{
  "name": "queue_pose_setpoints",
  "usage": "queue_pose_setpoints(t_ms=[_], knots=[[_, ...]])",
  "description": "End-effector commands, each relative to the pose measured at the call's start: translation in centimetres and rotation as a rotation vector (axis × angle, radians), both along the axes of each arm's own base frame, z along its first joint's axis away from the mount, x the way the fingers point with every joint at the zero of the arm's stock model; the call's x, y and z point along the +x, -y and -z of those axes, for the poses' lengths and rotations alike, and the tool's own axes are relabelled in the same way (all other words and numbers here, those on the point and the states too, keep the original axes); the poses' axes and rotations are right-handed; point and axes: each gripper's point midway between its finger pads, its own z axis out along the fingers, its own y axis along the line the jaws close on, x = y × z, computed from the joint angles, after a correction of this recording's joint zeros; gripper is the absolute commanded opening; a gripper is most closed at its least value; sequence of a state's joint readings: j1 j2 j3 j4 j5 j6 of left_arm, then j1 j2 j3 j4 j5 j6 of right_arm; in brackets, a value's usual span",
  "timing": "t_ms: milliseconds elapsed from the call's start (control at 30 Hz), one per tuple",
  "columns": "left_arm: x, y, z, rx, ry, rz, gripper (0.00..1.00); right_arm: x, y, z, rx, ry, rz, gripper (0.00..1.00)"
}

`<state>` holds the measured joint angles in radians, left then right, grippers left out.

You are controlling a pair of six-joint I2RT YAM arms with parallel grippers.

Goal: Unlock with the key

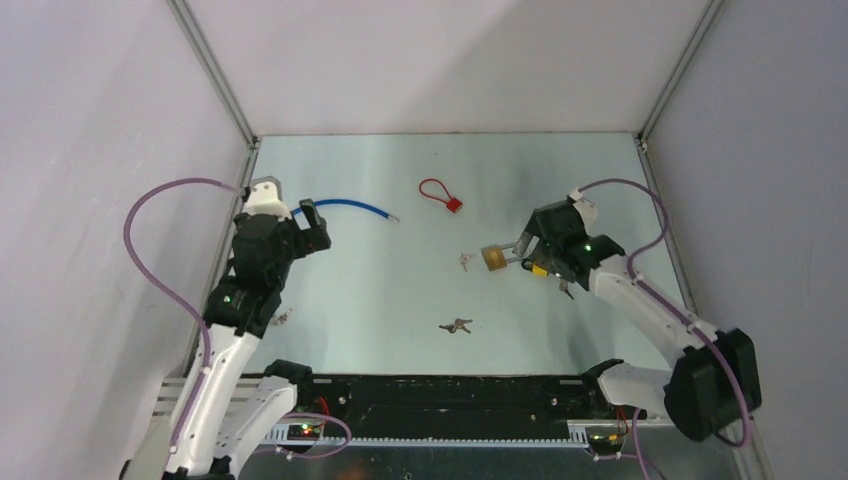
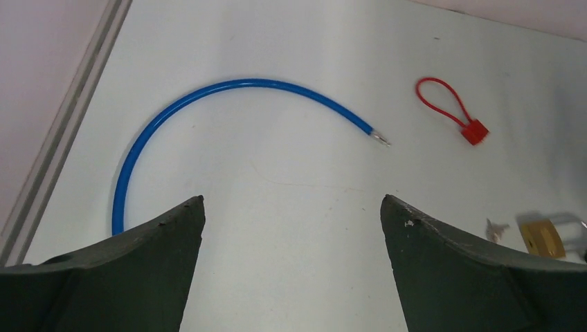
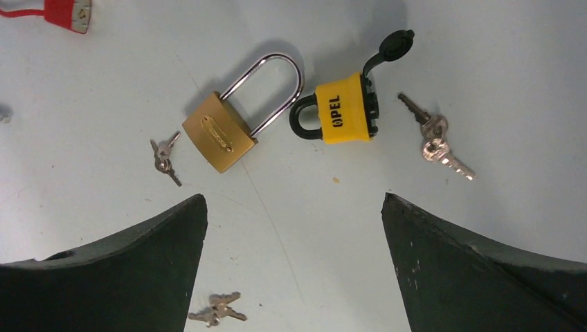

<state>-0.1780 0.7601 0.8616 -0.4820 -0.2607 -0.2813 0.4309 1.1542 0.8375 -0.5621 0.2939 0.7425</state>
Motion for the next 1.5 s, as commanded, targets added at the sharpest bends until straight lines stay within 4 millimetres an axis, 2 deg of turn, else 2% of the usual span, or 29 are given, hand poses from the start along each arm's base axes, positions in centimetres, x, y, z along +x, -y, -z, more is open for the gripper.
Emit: queue_pose_setpoints(t_ms=[0, 67, 100, 167, 333, 400, 433, 533, 700, 833, 967, 1067, 1200, 1367, 1467], knots=[[-1.6, -0.1, -2.0, 0.111, 0.088, 0.014, 1.00, 1.3, -0.7, -1.0, -0.013, -0.045, 0.137, 0.98], [-2.3, -0.6, -2.0, 0.100, 0.116, -0.017, 1.00, 1.8, -1.4, -0.4, -0.018, -0.078, 0.187, 0.98], [-2.6, -1.4, -1.3, 0.106, 0.110, -0.060, 1.00, 2.2, -1.7, 0.0, -0.026, -0.102, 0.202, 0.99], [-3.2, -2.1, -1.1, 0.077, 0.139, -0.113, 1.00, 2.8, -2.8, 0.7, -0.009, -0.126, 0.235, 0.99], [-4.0, -2.4, -1.7, 0.047, 0.187, -0.129, 1.00, 4.5, -4.8, 2.6, 0.021, -0.185, 0.330, 0.96], [-3.9, -2.1, -1.4, 0.049, 0.175, -0.114, 1.00, 5.1, -5.5, 4.3, 0.007, -0.237, 0.361, 0.95], [-3.7, -1.9, -1.2, 0.052, 0.167, -0.106, 1.00, 5.5, -5.8, 4.2, 0.010, -0.242, 0.368, 0.94], [-3.5, -1.0, -1.1, 0.049, 0.158, -0.059, 1.00, 6.0, -6.2, 6.3, -0.003, -0.287, 0.414, 0.93], [-3.6, -0.4, -1.2, 0.048, 0.162, -0.029, 1.00, 6.9, -6.5, 8.2, 0.002, -0.313, 0.467, 0.92], [-3.6, -0.1, -1.2, 0.044, 0.163, -0.013, 1.00, 7.2, -7.2, 9.6, 0.006, -0.348, 0.470, 0.91], [-3.5, 0.1, -1.1, 0.045, 0.156, -0.002, 1.00, 6.5, -8.1, 11.6, 0.005, -0.408, 0.459, 0.91], [-3.5, 0.1, -1.1, 0.045, 0.156, -0.002, 1.00, 6.0, -8.6, 12.7, -0.006, -0.443, 0.439, 0.86], [-3.5, 0.2, -1.0, 0.043, 0.154, 0.002, 1.00, 5.1, -9.0, 12.8, -0.033, -0.468, 0.388, 0.78], [-3.4, 0.3, -0.9, 0.040, 0.150, 0.007, 1.00, 4.1, -9.2, 11.5, -0.102, -0.456, 0.286, 0.65], [-3.4, 0.4, -0.8, 0.039, 0.146, 0.011, 1.00, 3.7, -9.1, 10.9, -0.154, -0.448, 0.198, 0.60]])
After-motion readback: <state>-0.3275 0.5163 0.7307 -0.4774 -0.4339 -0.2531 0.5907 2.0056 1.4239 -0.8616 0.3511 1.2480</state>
